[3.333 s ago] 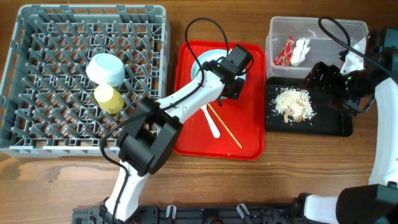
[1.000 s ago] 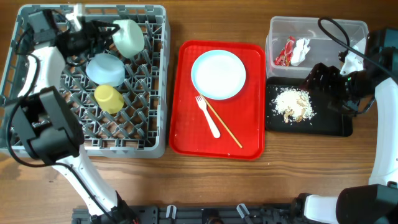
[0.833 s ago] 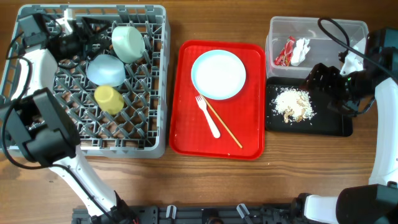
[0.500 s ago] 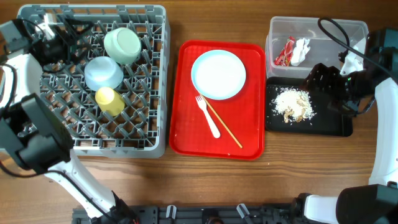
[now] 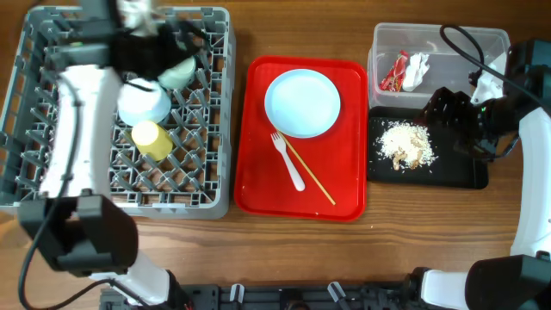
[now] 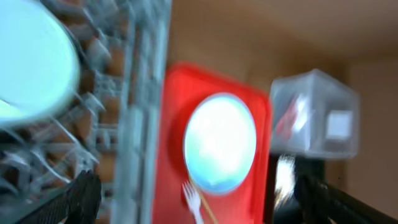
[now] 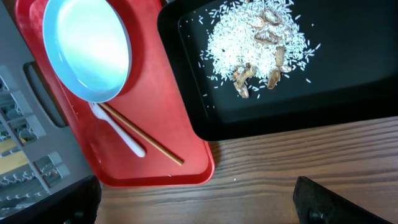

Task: Sort waste into correct bins and load items into the dishwasher rack
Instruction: 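Move the left gripper back to the blue plate on the tray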

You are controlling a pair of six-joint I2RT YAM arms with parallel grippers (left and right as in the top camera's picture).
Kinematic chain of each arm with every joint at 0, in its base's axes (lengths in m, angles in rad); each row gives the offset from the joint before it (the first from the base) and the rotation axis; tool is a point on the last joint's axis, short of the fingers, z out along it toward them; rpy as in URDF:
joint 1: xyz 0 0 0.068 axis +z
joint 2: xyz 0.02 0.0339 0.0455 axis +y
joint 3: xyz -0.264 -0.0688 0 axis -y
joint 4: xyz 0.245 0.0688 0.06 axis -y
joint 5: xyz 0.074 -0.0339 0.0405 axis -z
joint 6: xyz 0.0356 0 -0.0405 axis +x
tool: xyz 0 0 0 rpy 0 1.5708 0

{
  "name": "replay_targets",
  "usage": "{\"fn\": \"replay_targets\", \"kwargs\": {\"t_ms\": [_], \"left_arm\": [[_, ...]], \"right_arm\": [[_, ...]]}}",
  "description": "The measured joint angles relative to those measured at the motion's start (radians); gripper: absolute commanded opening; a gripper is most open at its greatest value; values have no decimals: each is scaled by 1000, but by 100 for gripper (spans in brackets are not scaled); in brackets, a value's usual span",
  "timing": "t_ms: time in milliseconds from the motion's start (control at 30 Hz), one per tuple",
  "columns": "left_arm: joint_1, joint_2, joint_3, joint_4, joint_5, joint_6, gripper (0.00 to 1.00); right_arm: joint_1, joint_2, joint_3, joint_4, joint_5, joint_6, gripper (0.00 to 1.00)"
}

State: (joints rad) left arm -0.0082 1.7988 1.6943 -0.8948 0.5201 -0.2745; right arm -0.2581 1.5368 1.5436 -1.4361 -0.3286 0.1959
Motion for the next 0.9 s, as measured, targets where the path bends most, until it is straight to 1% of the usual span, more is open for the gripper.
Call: {"fn": "replay_targets", "kwargs": {"t_ms": [100, 200, 233, 267, 300, 367, 433, 467, 500, 533, 567, 633, 700, 800, 900], "left_arm": [[-122, 0, 0, -95, -49, 7, 100], [-227, 0, 0, -157, -83, 6, 100], [-267, 0, 0, -177, -112, -13, 100], [-304, 0, 0, -203, -156, -48, 100], [-356, 0, -3, -227, -224, -111, 100], [-428, 0, -27, -232, -315, -218, 100], [-476, 0, -71, -221, -374, -306, 100], [-509, 0, -114, -211, -406, -372, 100], [-524, 2, -134, -206, -417, -399, 100], [-548, 4, -172, -178, -433, -459, 100], [-566, 12, -201, -164, -446, -477, 100], [-579, 21, -250, -76, -460, -500, 100], [-590, 44, -294, -22, -471, -515, 100], [-599, 92, -327, 24, -478, -526, 100], [-600, 137, -330, 35, -487, -532, 99]], "right_arm": [[0, 0, 0, 0, 16, 0, 100], [0, 0, 0, 0, 23, 0, 100], [0, 0, 0, 0, 23, 0, 100], [0, 0, 0, 0, 23, 0, 100], [0, 0, 0, 0, 24, 0, 100], [0, 0, 0, 0, 24, 0, 100], [0, 0, 0, 0, 24, 0, 100], [0, 0, 0, 0, 24, 0, 100], [0, 0, 0, 0, 24, 0, 100], [0, 0, 0, 0, 24, 0, 100], [0, 0, 0, 0, 24, 0, 100], [0, 0, 0, -2, 24, 0, 100], [0, 0, 0, -4, 24, 0, 100], [0, 0, 0, -4, 24, 0, 100], [0, 0, 0, -4, 24, 0, 100]]}}
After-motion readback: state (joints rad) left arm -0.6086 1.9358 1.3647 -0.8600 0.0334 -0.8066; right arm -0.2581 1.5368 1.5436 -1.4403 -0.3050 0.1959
